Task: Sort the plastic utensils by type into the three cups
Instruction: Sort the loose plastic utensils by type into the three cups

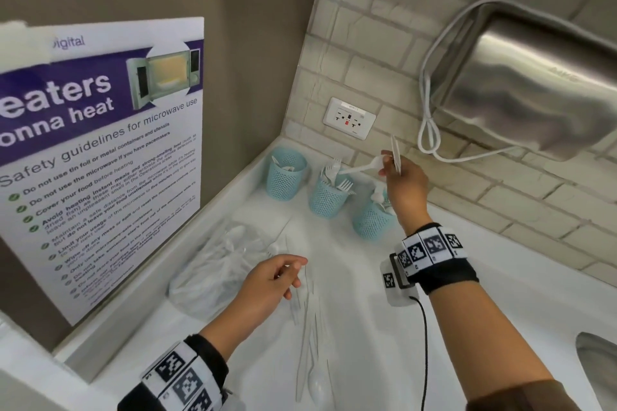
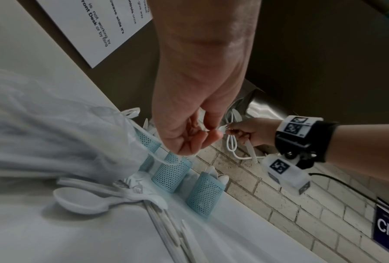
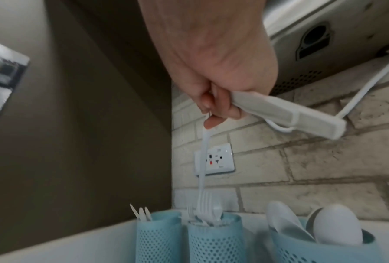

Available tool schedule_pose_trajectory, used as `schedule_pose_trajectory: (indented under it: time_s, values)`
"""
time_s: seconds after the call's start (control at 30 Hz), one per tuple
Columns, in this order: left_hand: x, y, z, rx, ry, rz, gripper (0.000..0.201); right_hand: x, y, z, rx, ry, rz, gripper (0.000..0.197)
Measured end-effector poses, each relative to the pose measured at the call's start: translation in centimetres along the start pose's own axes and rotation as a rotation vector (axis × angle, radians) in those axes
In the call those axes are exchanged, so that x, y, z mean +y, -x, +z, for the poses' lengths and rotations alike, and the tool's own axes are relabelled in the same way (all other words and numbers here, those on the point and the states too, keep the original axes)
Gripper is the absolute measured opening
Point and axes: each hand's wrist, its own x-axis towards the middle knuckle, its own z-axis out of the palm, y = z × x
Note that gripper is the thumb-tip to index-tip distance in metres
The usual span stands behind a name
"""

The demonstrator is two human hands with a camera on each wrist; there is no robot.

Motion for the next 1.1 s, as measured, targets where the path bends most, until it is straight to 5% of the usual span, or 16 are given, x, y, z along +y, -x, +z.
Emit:
schedule_pose_trajectory:
  time_s: [0.3, 0.4, 0.6, 0.73, 0.8, 0.9, 1.1]
  values:
    - [0.4, 0.0, -0.6, -0.004, -0.010, -0.027, 0.019, 2.1, -1.1, 4.0, -0.204, 0.368, -0.034, 0.034]
    - [0.5, 0.1, -0.6, -0.008, -0.010, -0.033, 0.019, 1.0, 0.2, 4.9, -0.200, 0.129, 0.015, 0.044]
    - [1.6, 0.4, 0.4, 0.002, 0.053, -0.016, 0.020, -1.8, 6.3, 6.6, -0.528, -0.845, 0.491, 0.022]
    - [2.4, 0.6, 0.6, -0.027, 0.100, 0.030, 0.021, -1.7, 8.8, 7.4, -0.561, -1.027, 0.598, 0.022]
    - [2.5, 0.6, 0.6, -0.035, 0.101, 0.027, 0.020, -1.4, 9.3, 7.4, -0.619, -0.990, 0.561, 0.022]
    - [2.1, 0.5, 0.3, 0.026, 0.057, 0.010, 0.025, -1.1, 9.0, 7.1, -0.661, -0.609, 0.402, 0.023]
    - [1.7, 0.1, -0.7, 0.138, 0.061, -0.025, 0.023, -1.6, 5.5, 5.4, -0.490, -0.330, 0.259, 0.019]
